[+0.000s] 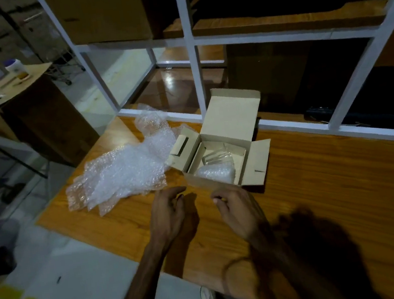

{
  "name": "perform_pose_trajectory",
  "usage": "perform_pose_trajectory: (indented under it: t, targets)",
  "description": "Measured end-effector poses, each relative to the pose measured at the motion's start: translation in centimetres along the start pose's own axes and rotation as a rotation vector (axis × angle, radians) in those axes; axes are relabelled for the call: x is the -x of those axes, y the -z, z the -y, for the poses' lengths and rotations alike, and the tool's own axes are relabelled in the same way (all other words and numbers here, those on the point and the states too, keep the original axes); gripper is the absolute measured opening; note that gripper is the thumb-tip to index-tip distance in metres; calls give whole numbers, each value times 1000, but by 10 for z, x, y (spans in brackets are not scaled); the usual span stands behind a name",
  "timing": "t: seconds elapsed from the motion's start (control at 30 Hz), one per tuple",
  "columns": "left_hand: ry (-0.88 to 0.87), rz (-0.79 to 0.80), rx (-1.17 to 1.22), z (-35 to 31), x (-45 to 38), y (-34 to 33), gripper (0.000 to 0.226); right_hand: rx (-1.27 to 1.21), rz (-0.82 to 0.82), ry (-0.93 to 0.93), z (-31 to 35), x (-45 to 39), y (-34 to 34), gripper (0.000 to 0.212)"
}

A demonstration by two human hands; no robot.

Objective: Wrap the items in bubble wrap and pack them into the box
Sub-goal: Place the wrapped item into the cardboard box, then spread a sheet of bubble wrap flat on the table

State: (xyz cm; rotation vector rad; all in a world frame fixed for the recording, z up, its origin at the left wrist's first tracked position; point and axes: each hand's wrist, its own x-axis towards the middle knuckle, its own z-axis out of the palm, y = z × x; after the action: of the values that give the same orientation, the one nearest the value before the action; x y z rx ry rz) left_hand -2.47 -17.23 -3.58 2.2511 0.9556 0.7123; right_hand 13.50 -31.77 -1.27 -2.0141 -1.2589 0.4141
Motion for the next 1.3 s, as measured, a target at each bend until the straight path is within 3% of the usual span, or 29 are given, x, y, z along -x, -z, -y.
perform_pose_trajectory:
  t: [0.17,0.33,0.5,0.6,0.7,0.8,0.93,1.07,1.2,1.3]
  targets:
    - [100,-79,-103,24,18,41,31,-53,-14,-31,4,10,-40,18]
    - [130,-66,-356,67,-4,72,26,-99,-63,-23,29,9,-65,13]
    - [-47,-36,-396,97,-41,79,54,-131,-117,-23,63,-1,-81,16]
    - [-50,42,-420,102,-63,77,65,-141,-167,-41,81,-8,-92,17]
    - [-145,86,-447,113,-78,77,43,-159,-183,-60,97,-8,-100,17]
    - [-225,21,-346,121,-87,81,11,-166,-222,-80,107,-9,-108,16]
    - [-227,-70,-120,109,-95,92,4,-173,-272,-123,116,-13,-111,20]
    - [-181,-95,168,76,-101,118,8,-228,-249,-186,130,-29,-106,47]
    - [-190,-70,311,47,-103,138,8,-507,-196,-285,152,-54,-87,72]
    - [-248,-26,382,29,-94,140,10,-804,-148,-369,165,-72,-72,78]
